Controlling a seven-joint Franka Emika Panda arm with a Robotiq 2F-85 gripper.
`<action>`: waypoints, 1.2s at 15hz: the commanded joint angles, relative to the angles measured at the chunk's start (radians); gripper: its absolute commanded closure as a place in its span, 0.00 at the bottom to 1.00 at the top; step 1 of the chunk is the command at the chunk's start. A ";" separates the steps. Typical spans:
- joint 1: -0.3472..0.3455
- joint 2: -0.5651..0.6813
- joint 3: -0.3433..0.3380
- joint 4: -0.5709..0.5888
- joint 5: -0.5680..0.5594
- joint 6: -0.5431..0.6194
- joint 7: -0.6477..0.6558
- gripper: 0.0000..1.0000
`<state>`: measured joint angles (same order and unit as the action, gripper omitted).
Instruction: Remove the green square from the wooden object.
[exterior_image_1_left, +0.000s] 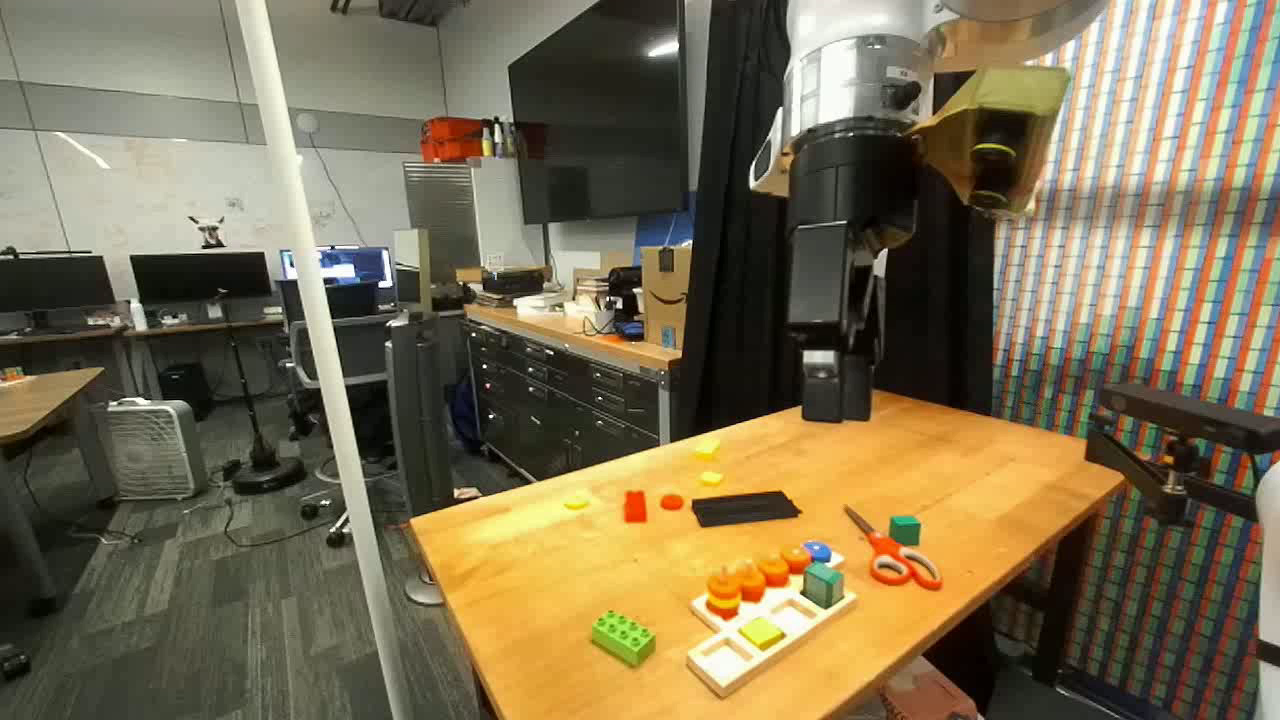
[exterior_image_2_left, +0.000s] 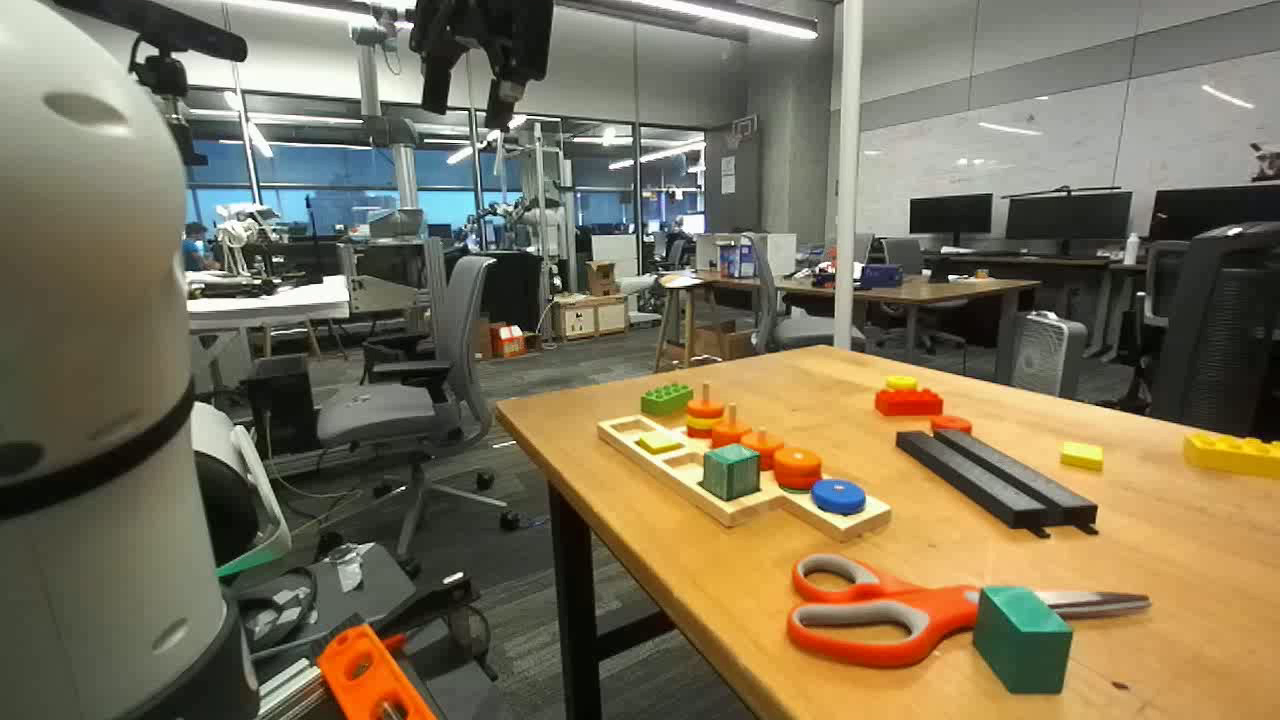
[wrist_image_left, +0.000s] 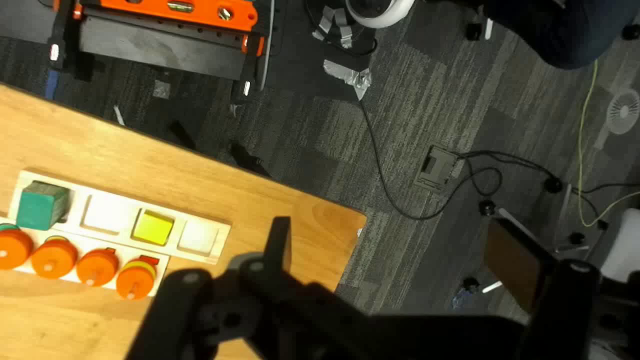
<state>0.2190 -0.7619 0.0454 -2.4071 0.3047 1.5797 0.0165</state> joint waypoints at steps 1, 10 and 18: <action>-0.034 0.000 0.022 0.008 0.014 -0.009 -0.017 0.00; -0.068 -0.016 0.034 -0.034 -0.017 0.055 -0.016 0.00; -0.162 -0.015 0.020 -0.211 -0.165 0.313 -0.016 0.00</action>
<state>0.1008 -0.7643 0.0655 -2.5457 0.1980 1.7946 0.0135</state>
